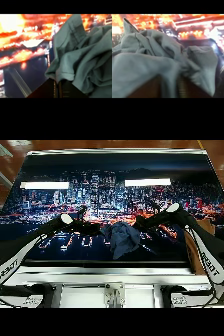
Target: Fold the shirts.
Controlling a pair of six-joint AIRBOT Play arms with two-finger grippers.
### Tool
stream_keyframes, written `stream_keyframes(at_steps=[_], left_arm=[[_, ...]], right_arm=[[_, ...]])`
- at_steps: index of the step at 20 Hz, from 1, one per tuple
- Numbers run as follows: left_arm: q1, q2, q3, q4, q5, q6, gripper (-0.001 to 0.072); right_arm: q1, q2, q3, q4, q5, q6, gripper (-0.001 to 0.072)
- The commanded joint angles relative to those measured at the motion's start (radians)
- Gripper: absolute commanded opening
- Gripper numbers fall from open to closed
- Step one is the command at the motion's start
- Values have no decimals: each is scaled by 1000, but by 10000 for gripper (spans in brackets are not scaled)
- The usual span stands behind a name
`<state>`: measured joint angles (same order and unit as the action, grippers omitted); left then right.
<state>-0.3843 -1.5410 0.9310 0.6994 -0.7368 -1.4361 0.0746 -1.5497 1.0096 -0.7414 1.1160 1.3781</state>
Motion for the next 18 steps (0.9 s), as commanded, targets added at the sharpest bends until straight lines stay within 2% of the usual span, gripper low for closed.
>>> stream_keyframes(at_steps=[1, 2, 3, 4, 8, 10, 12, 16, 17, 18], left_arm=[[11, 19, 1, 0, 0, 8, 41], [16, 26, 1, 0, -2, 8, 40], [17, 34, 1, 0, -1, 10, 41], [18, 42, 1, 0, -1, 12, 40], [18, 51, 1, 0, -1, 15, 40], [18, 51, 1, 0, 0, 15, 41], [18, 51, 1, 0, 0, 15, 40], [18, 51, 1, 0, -1, 14, 41], [18, 51, 1, 0, -2, 14, 40], [18, 51, 1, 0, -5, 14, 41]], right_arm=[[8, 0, 1, 21, 10, -29, 242], [-7, 19, 1, 21, 8, -50, 306], [-30, 40, 1, 22, 10, -72, 569], [-61, 66, 1, 21, 9, -85, 677], [-189, 78, -2, -35, 142, -29, 676], [-172, 61, -23, -28, 179, -38, 677], [-119, 42, -35, -5, 122, -45, 677], [-8, -18, -35, 45, -38, 11, 675], [13, -24, -35, 52, -76, 20, 555], [24, -21, -34, 65, -98, 20, 245]])
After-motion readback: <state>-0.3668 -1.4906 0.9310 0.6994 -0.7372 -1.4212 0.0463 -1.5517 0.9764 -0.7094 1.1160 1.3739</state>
